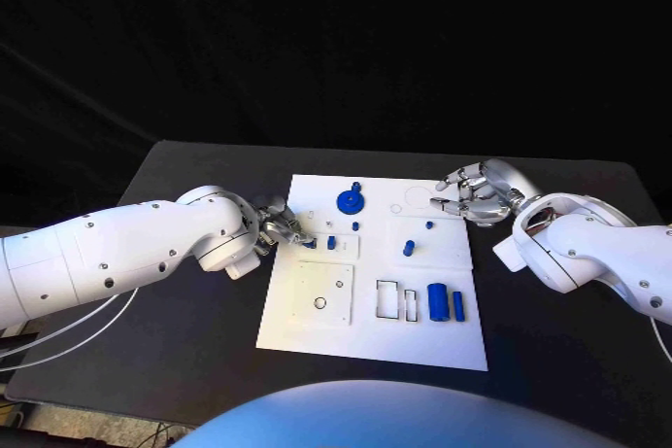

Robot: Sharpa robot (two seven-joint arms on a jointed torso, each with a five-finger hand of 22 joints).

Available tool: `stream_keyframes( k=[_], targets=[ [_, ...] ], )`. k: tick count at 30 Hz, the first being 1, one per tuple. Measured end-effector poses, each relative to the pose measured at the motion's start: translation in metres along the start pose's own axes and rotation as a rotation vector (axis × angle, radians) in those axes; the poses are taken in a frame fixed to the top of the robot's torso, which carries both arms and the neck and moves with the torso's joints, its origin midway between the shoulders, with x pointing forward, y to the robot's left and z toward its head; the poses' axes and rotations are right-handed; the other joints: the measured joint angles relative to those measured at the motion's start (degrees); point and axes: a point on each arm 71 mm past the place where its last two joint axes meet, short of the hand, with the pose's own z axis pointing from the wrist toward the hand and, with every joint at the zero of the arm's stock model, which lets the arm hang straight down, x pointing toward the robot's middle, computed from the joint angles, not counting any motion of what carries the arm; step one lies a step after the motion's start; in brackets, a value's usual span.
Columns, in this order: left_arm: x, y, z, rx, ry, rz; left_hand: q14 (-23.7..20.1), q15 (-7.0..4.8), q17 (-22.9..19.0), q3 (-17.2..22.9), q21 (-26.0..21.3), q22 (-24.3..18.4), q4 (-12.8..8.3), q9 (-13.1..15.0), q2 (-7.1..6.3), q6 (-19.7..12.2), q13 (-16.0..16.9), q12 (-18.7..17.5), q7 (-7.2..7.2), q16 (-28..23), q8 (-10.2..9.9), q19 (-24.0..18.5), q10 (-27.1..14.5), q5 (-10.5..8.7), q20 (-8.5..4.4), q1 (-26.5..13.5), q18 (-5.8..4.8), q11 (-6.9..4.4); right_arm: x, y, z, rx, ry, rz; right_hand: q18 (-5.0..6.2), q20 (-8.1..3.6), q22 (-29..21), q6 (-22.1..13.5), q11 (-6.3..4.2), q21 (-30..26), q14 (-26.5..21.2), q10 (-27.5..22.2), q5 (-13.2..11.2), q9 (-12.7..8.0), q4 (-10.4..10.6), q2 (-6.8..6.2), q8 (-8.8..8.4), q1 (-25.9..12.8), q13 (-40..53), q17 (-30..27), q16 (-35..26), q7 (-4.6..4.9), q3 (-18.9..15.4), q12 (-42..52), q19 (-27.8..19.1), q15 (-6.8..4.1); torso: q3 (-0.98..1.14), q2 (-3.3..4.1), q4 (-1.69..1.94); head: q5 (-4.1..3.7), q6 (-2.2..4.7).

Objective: Assemble the parts on the task board

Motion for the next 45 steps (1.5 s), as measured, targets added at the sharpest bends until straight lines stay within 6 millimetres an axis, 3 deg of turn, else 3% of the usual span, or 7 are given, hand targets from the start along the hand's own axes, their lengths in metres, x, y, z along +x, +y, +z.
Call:
stream_keyframes(
  k=[7, 9, 20, 21, 24, 28, 45],
  targets=[
    [0.0, 0.0, -0.003, -0.001, 0.024, -0.034, 0.0, 0.0, 0.0, 0.53, 0.0, 0.0, -0.06, 0.28, 0.3, -0.24, 0.0, 0.0, 0.03, 0.0, 0.5, 0.0, 0.0, -1.03, 0.0, -0.88, -0.01, 0.0, 0.0, -0.001, 0.0, 0.001, 0.0, 0.0, 0.0, 0.0, -0.01, 0.0, 0.0, 0.0, 0.0, 0.0, 0.0, 0.0, 0.0, 0.0, 0.0, 0.0, 0.0, 0.0, 0.0, 0.0, 0.0, 0.0, 0.0, 0.0, 0.0, 0.01, 0.0, -0.07, 0.0],
    [-0.002, 0.0, -0.004, -0.001, 0.031, -0.042, 0.0, 0.0, 0.0, 0.54, 0.0, -0.01, -0.07, 2.34, 0.29, -0.41, 0.0, 0.0, 0.01, 0.0, 0.51, 0.0, 0.0, -1.15, 0.0, -0.88, -0.01, 0.0, 0.0, -0.001, 0.0, 0.001, -0.001, 0.0, 0.0, 0.0, -0.01, 0.0, 0.0, 0.0, 0.0, 0.0, 0.0, 0.0, 0.0, 0.0, 0.0, 0.0, 0.0, 0.0, 0.0, 0.0, 0.0, 0.0, 0.0, 0.0, -0.01, 0.01, 0.0, -0.07, 0.0],
    [-0.019, -0.013, -0.005, 0.003, 0.081, -0.044, 0.0, 0.0, 0.0, 0.73, -0.24, -0.01, -0.26, 4.1, -0.08, -0.53, -0.11, 0.0, 0.13, 0.0, 0.98, 0.0, 0.0, -1.18, 0.0, -1.81, 0.0, 0.0, 0.0, -0.001, 0.0, 0.002, -0.001, 0.0, 0.0, 0.0, -0.01, 0.0, 0.0, -0.27, 0.0, 0.0, 0.0, 0.0, 0.0, 0.0, 0.0, 0.0, 0.0, 0.0, 0.0, 0.0, 0.0, -0.01, 0.0, 0.0, 0.03, 0.0, -0.02, -0.08, 0.0],
    [-0.02, -0.015, -0.004, 0.003, 0.084, -0.041, 0.0, 0.0, 0.0, 4.07, -0.24, -0.01, -3.6, 4.16, -0.42, -0.64, -0.09, 0.0, 0.23, 0.0, 0.98, 0.0, 0.0, -0.8, 0.0, -2.34, -0.01, 0.0, 0.0, -0.001, 0.0, 0.002, 0.0, 0.0, 0.0, 0.0, -0.01, 0.0, 0.0, -0.27, 0.0, 0.0, 0.0, 0.0, 0.0, 0.0, 0.0, 0.0, 0.0, 0.0, 0.0, 0.0, 0.0, -0.01, 0.0, 0.0, 0.03, 0.0, -0.03, -0.07, 0.0],
    [-0.025, -0.021, -0.002, 0.006, 0.096, -0.022, 0.0, 0.0, 0.0, 4.12, -0.24, -0.01, -3.87, 4.4, -0.82, -0.71, 0.16, 0.0, 0.32, 0.0, 1.17, 0.0, 0.31, 2.01, 0.0, -3.35, 0.0, -0.3, 0.0, -0.001, 0.001, 0.002, 0.0, 0.0, 0.0, 0.0, -0.01, 0.0, 0.0, -0.27, 0.0, 0.0, 0.0, 0.0, 0.0, 0.0, 0.0, 0.0, 0.0, 0.0, 0.0, 0.0, 0.0, -0.01, 0.0, 0.0, 0.03, 0.0, -0.03, -0.04, 0.0],
    [-0.027, -0.03, 0.003, 0.011, 0.112, 0.023, 0.0, 0.0, 0.0, 3.89, -0.24, -0.02, -4.1, 4.43, -0.93, -0.71, 0.25, 0.19, 0.32, 0.0, 1.32, 0.0, 0.31, 3.63, 0.0, -3.46, -0.01, -0.3, 0.001, -0.001, 0.001, 0.002, 0.0, 0.0, 0.0, 0.0, -0.02, 0.0, 0.0, -0.27, 0.0, 0.0, 0.0, 0.0, 0.0, 0.0, 0.0, 0.0, 0.0, 0.0, 0.0, 0.0, 0.0, -0.01, 0.0, 0.0, 0.03, 0.0, -0.03, 0.03, 0.0],
    [-0.027, -0.053, 0.017, -0.001, 0.165, 0.344, 0.0, 0.0, 0.0, 3.74, -0.24, -0.03, -4.26, 5.13, -1.37, -0.7, 0.44, 0.19, 0.33, 0.0, 1.32, 0.0, 0.45, 4.19, 0.0, -4.34, 0.0, -0.16, 0.002, 0.0, 0.002, 0.001, 0.002, 0.001, 0.0, 0.0, 0.03, 0.0, 0.0, -0.27, 0.0, 0.0, 0.0, 0.0, 0.0, 0.0, 0.0, 0.0, 0.0, 0.0, 0.0, 0.0, 0.0, -0.01, 0.0, 0.0, 0.01, 0.07, -0.01, 0.43, 0.0]
  ],
)
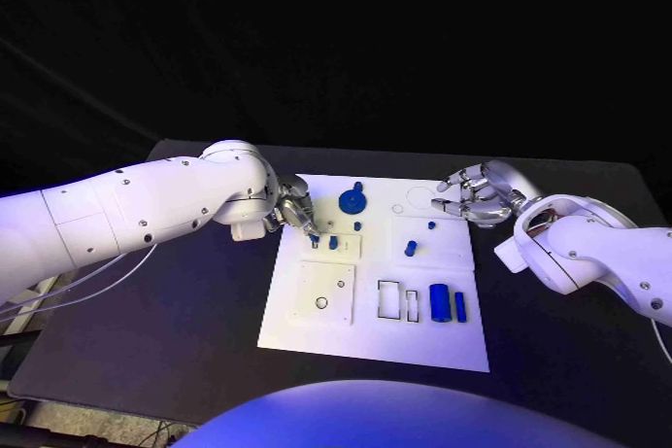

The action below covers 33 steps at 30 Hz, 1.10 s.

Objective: Assemble the parts on the task board

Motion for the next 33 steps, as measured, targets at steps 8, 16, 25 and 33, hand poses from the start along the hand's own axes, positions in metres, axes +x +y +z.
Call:
stream_keyframes(
  k=[8, 16, 25, 33],
  targets=[
    [0.0003, -0.003, 0.0017, -0.005, 0.001, 0.04, 0.0, 0.0, 0.0, -0.01, 0.0, -0.01, -0.01, 0.11, 0.01, 0.0, 0.08, 0.26, 0.0, 0.0, 0.0, 0.0, 0.01, 0.65, 0.0, -0.01, 0.0, 0.02, 0.0003, 0.0002, 0.0001, -0.001, 0.0, 0.0, 0.0, 0.0, -0.01, 0.0, 0.0, 0.0, 0.0, 0.0, 0.0, 0.0, 0.0, 0.0, 0.0, 0.0, 0.0, 0.0, 0.0, 0.0, 0.0, 0.0, 0.0, 0.0, 0.02, 0.0, 0.0, 0.14, 0.0],
    [0.0044, -0.0037, 0.0039, -0.011, 0.006, 0.055, 0.0, 0.0, 0.0, -0.15, 0.0, -0.01, -0.16, 0.79, 0.45, 0.01, 0.25, 0.26, 0.01, 0.0, 0.36, 0.0, 0.17, 2.1, 0.0, -0.45, 0.0, 0.18, 0.0004, 0.0004, 0.0001, -0.002, 0.0, 0.001, 0.0, 0.0, -0.01, 0.0, -0.21, 0.0, 0.0, -0.21, 0.0, -0.05, 0.0, 0.0, 0.44, 0.0, -0.15, 0.0, -0.23, 0.0, 0.0, 0.0, 0.0, 0.0, 0.02, 0.0, 0.01, 0.14, 0.0],
    [0.0069, -0.0036, 0.0049, -0.022, 0.004, 0.054, 0.0, 0.0, 0.0, -0.31, 0.0, -0.01, -0.31, 1.28, 0.67, 0.1, 0.25, 0.49, 0.1, 0.0, 0.4, 0.0, 0.17, 3.67, 0.0, -0.68, 0.0, 0.18, 0.0004, 0.0007, 0.0002, -0.004, -0.002, 0.005, 2.3, 0.32, -1.83, -0.26, 0.19, -9.75, -2.73, -8.9, 0.0, -0.12, -0.14, -0.01, 1.64, -0.01, -11.14, -7.43, -5.56, 0.16, 1.43, -9.15, -5.75, 0.11, 0.02, -0.03, 0.03, 0.14, 0.0],
    [0.0076, -0.003, 0.0058, -0.032, -0.007, 0.046, 0.0, 0.0, 0.0, -0.47, 0.0, -0.01, -0.48, 1.31, 0.89, 0.12, 0.24, 0.49, 0.11, 0.0, 0.58, 0.0, 0.17, 4.06, 0.0, -0.91, 0.0, 0.18, 0.0, 0.0013, 0.0004, -0.016, -0.006, 0.019, 4.51, 2.8, -17.64, -2.19, 1.52, -37.76, -20.81, -12.82, 0.0, -1.2, -1.04, -1.52, 4.62, -1.52, -28.76, -35.13, -34.71, 1.23, 5.79, -27.86, -19.62, 2.44, 0.01, -0.03, 0.02, 0.2, 0.0]
  ],
)
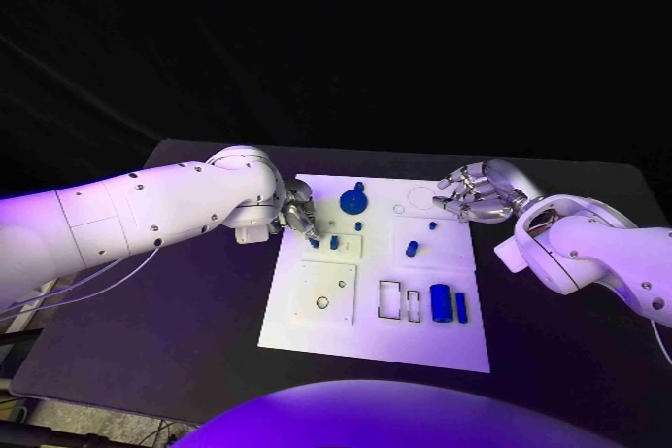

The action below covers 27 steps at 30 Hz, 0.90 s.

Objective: Assemble the parts on the task board

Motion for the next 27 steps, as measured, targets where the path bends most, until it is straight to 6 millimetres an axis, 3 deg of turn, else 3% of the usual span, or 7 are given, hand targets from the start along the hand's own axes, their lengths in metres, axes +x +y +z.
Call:
stream_keyframes(
  k=[3, 6, 9, 10, 15, 23, 27],
  targets=[
    [0.0002, 0.0002, 0.0002, -0.003, -0.002, -0.002, 0.0, 0.0, 0.0, 0.0, 0.0, 0.0, 0.0, 0.09, -0.31, 0.01, 0.03, 0.0, 0.01, 0.0, 0.09, 0.0, 0.0, 0.07, 0.0, -0.3, 0.0, 0.0, -0.0001, 0.0002, 0.0001, -0.004, -0.001, 0.007, -0.01, 0.61, -4.44, -0.33, 0.01, -4.57, -1.41, -0.02, 0.0, -0.63, -0.88, -0.03, 0.75, -0.53, -4.61, -2.68, -6.1, 0.34, 0.89, -4.11, -0.61, 0.92, 0.0, 0.01, 0.0, 0.01, 0.0],
    [0.0005, 0.0003, 0.0003, -0.005, -0.003, -0.004, 0.0, 0.0, 0.0, 0.0, 0.0, 0.0, 0.0, 0.35, -0.38, 0.01, 0.07, 0.0, 0.01, 0.0, 0.1, 0.0, 0.0, 0.31, 0.0, -0.38, 0.0, 0.0, -0.0001, 0.0004, 0.0002, -0.008, 0.0, 0.014, -0.01, 1.45, -8.78, -0.66, 0.67, -8.75, -2.88, -0.63, 0.0, -1.34, -1.79, 0.13, 1.4, -1.24, -8.62, -5.48, -12.53, 0.68, 1.79, -7.48, -1.2, 1.78, 0.0, 0.01, 0.0, 0.02, 0.0],
    [0.0009, 0.0004, 0.0002, -0.006, -0.001, -0.006, 0.0, 0.0, 0.0, 0.0, 0.26, 0.0, 0.0, 0.36, -0.39, 0.09, 0.06, 0.0, 0.09, 0.0, 0.12, 0.0, 0.0, 0.6, 0.0, -0.39, 0.0, 0.0, -0.0002, 0.0005, 0.0004, -0.012, 0.0, 0.021, -0.01, 2.19, -12.54, -0.73, 1.81, -11.97, -3.46, -0.49, 0.0, -2.07, -2.55, 0.32, 1.83, -1.67, -11.9, -7.5, -17.95, 0.9, 2.56, -10.26, -1.12, 2.37, 0.0, 0.02, 0.01, 0.02, 0.0],
    [0.001, 0.0005, 0.0002, -0.006, -0.001, -0.007, 0.0, 0.0, 0.0, 0.0, 0.26, 0.0, 0.0, 0.36, -0.47, 0.09, 0.06, 0.0, 0.09, 0.0, 0.12, 0.0, 0.0, 0.59, 0.0, -0.47, 0.0, 0.0, -0.0003, 0.0006, 0.0004, -0.013, -0.001, 0.023, 0.0, 2.34, -13.56, 0.15, 2.86, -12.76, -3.47, -1.38, 0.0, -2.32, -2.8, 0.33, 1.99, -1.68, -12.81, -7.96, -19.38, 1.59, 2.75, -11.02, -1.26, 2.37, 0.01, 0.02, 0.02, -0.01, 0.0],
    [0.002, 0.0002, -0.0002, -0.006, 0.004, -0.007, 0.0, 0.0, 0.0, 0.0, 0.26, 0.0, 0.0, 0.38, -0.49, 0.09, 0.06, 0.0, 0.09, 0.0, 0.13, 0.0, 0.01, 0.93, 0.0, -0.59, 0.0, -0.01, -0.0003, 0.0008, 0.0006, -0.018, 0.0, 0.033, 0.0, 2.65, -16.77, -0.59, 2.98, -15.08, -3.45, -0.89, 0.0, -3.31, -3.8, 0.49, 2.04, -2.29, -15.71, -9.36, -23.85, 1.54, 2.82, -13.36, -0.95, 2.8, 0.01, 0.03, 0.03, -0.03, 0.0],
    [0.0032, -0.0002, -0.0017, -0.004, 0.009, -0.006, 0.0, 0.0, 0.0, -0.15, 0.26, 0.0, -0.16, 0.74, -0.46, 0.1, 0.06, 0.0, 0.1, 0.0, 0.14, 0.0, 0.21, 1.6, 0.0, -0.91, 0.0, -0.21, -0.0003, 0.0011, 0.0008, -0.023, 0.0, 0.045, -0.01, 2.85, -17.82, -0.59, 2.98, -15.72, -3.45, -0.89, 0.0, -3.68, -4.12, 0.62, 2.04, -2.41, -16.61, -9.71, -24.99, 1.54, 2.82, -13.67, -0.75, 2.8, -0.01, 0.01, 0.02, -0.02, 0.0],
    [0.0037, -0.0004, -0.0022, -0.004, 0.01, -0.005, 0.0, 0.0, 0.0, -0.15, 0.26, 0.0, -0.16, 0.74, -0.61, 0.11, 0.05, 0.0, 0.1, 0.0, 0.14, 0.0, 0.21, 1.6, 0.0, -1.06, 0.0, -0.21, -0.0003, 0.0012, 0.0009, -0.025, -0.001, 0.049, -0.02, 3.16, -19.08, -0.98, 3.18, -16.69, -3.96, -0.68, 0.0, -4.11, -4.69, 0.78, 2.27, -2.58, -17.52, -10.17, -26.79, 1.52, 2.57, -14.46, -1.06, 3.31, -0.01, -0.02, 0.02, -0.01, 0.0]
  ],
)
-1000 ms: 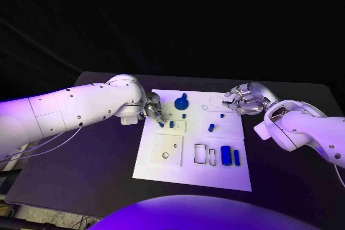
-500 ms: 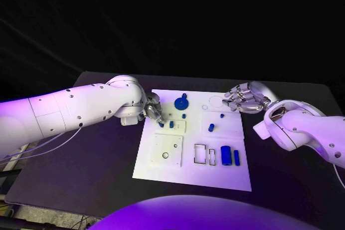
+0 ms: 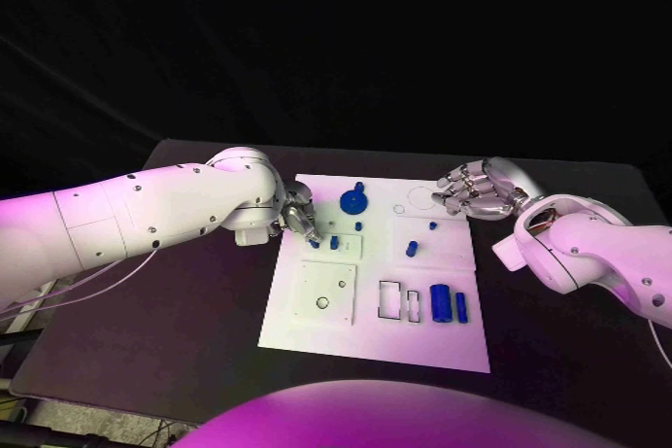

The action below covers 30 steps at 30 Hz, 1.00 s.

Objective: Assemble the parts on the task board

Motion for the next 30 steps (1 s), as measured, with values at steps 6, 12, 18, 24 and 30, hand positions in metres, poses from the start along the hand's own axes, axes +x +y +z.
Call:
stream_keyframes(
  k=[6, 12, 18, 24, 30],
  targets=[
    [0.0004, -0.0001, 0.0, -0.002, 0.0, 0.0, 0.0, 0.0, 0.0, 0.0, 0.0, 0.0, 0.0, 0.04, -0.07, 0.01, -0.07, 0.0, 0.01, 0.0, 0.0, 0.0, 0.0, 0.03, 0.0, -0.08, 0.0, 0.0, 0.0001, 0.0002, 0.0002, -0.002, -0.001, 0.004, 0.0, 0.2, -1.11, 0.0, 0.21, -0.73, -0.23, -0.21, 0.0, -0.33, -0.15, 0.13, 0.22, -0.13, -0.81, -0.39, -1.31, 0.0, -0.15, -0.31, -0.2, 0.23, 0.0, 0.0, 0.01, 0.03, 0.0],
    [0.0003, 0.0001, 0.0011, -0.007, -0.002, -0.003, 0.0, 0.0, 0.0, 0.01, 0.0, 0.0, -0.01, 0.13, -0.23, 0.1, -0.07, 0.0, 0.08, 0.0, 0.0, 0.0, 0.0, 0.33, 0.0, -0.23, 0.0, 0.0, 0.0001, 0.0003, 0.0002, -0.003, -0.001, 0.006, 0.0, 0.5, -1.97, -0.2, 0.41, -1.3, -0.61, -0.41, 0.0, -0.63, -0.55, 0.13, 0.22, -0.13, -1.42, -0.77, -2.18, -0.2, -0.36, -0.67, -0.5, 0.61, 0.0, 0.04, -0.02, 0.06, 0.0],
    [0.0005, -0.0001, 0.0029, -0.011, -0.004, -0.007, 0.0, 0.0, 0.0, 2.0, 0.0, 0.0, -2.35, 0.12, -0.32, 0.13, -0.07, 0.0, 0.1, 0.0, 0.27, 0.0, 0.0, 0.65, 0.0, -0.89, 0.0, 0.0, 0.0001, 0.0003, 0.0002, -0.004, -0.002, 0.008, -0.01, 0.5, -2.32, -0.4, 0.41, -1.64, -0.61, -0.42, 0.0, -0.71, -0.61, 0.13, 0.22, -0.13, -1.68, -0.87, -2.52, -0.01, -0.31, -0.67, -0.5, 0.61, 0.0, 0.06, -0.03, 0.07, 0.0],
    [0.0007, -0.0008, 0.0039, -0.012, -0.004, -0.009, 0.0, 0.0, 0.0, 1.7, 0.0, 0.0, -3.12, 0.75, -0.35, 0.32, -0.14, 0.0, 0.28, 0.0, 0.62, 0.14, 0.22, 4.59, -0.14, -2.21, 0.01, -0.21, 0.0002, 0.0004, 0.0002, -0.004, -0.002, 0.009, 0.0, 0.5, -2.42, -0.4, 0.62, -1.64, -0.82, -0.62, 0.0, -0.78, -0.77, 0.37, 0.22, -0.36, -1.75, -0.94, -2.85, 0.0, -0.47, -0.89, -0.5, 0.82, 0.01, 0.06, -0.03, 0.07, 0.0],
    [0.0012, -0.001, 0.0043, -0.012, -0.001, -0.008, 0.0, 0.0, 0.0, 1.27, 0.19, 0.0, -3.65, 1.24, -0.44, 0.53, -0.2, 0.0, 0.46, 0.0, 0.79, 0.2, 0.23, 7.82, -0.21, -3.31, 0.01, -0.21, 0.0006, -0.0001, 0.0001, -0.003, -0.002, 0.01, 0.0, 0.5, -2.51, -0.4, 0.62, -1.64, -0.82, -0.62, 0.0, -0.78, -0.77, 0.37, 0.21, -0.36, -1.81, -0.94, -2.85, -0.01, -0.47, -0.89, -0.5, 0.81, 0.03, 0.04, -0.03, 0.05, 0.0]
  ],
)
